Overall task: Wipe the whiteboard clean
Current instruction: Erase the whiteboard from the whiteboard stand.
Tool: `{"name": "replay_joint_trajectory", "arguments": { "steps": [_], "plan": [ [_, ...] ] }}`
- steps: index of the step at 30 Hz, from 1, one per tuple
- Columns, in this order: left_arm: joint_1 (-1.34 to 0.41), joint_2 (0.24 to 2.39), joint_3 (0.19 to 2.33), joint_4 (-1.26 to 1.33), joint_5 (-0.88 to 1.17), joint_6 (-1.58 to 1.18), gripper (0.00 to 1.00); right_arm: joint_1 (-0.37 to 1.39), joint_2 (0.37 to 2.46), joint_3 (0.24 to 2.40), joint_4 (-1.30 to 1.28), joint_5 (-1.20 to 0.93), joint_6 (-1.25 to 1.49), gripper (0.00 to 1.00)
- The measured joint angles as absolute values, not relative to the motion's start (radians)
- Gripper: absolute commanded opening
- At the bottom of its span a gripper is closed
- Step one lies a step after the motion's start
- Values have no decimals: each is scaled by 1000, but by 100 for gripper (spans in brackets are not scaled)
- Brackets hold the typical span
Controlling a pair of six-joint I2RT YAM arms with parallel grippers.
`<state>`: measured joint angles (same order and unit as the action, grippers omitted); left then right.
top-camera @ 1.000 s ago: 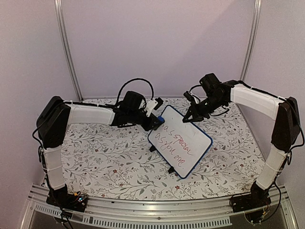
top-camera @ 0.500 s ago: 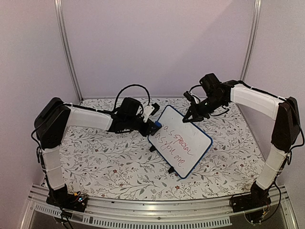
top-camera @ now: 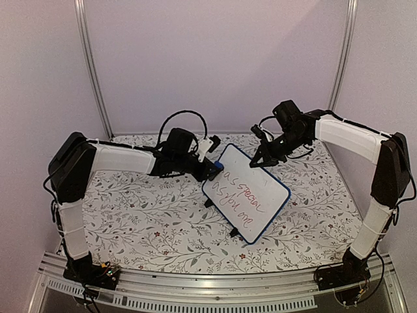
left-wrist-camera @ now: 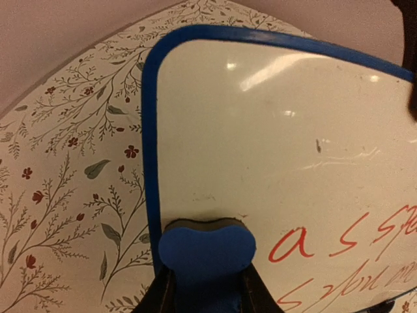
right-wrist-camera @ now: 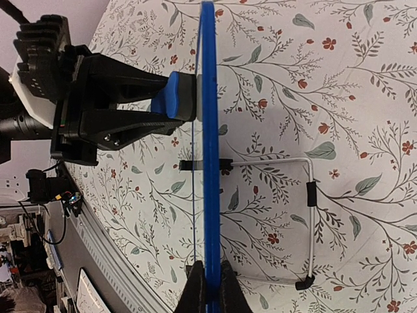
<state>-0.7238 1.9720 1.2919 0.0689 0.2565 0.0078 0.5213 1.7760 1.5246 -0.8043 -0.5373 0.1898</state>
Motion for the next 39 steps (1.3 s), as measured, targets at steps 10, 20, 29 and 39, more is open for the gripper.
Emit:
{"name": "replay_joint_trajectory", "arguments": {
  "steps": [10, 20, 29, 39],
  "plan": [
    [-728, 1989, 1369, 62, 258, 15, 0, 522, 1776, 1525, -804, -542, 183, 0],
    [-731, 1975, 1311, 89, 250, 15, 0, 521, 1782, 1527, -803, -547, 183, 0],
    [-731, 1971, 1301, 93, 247, 14, 0, 521, 1787, 1531, -804, -551, 183, 0],
    [-733, 1952, 1227, 134, 250, 6, 0, 521, 1792, 1535, -804, -554, 183, 0]
  ]
}}
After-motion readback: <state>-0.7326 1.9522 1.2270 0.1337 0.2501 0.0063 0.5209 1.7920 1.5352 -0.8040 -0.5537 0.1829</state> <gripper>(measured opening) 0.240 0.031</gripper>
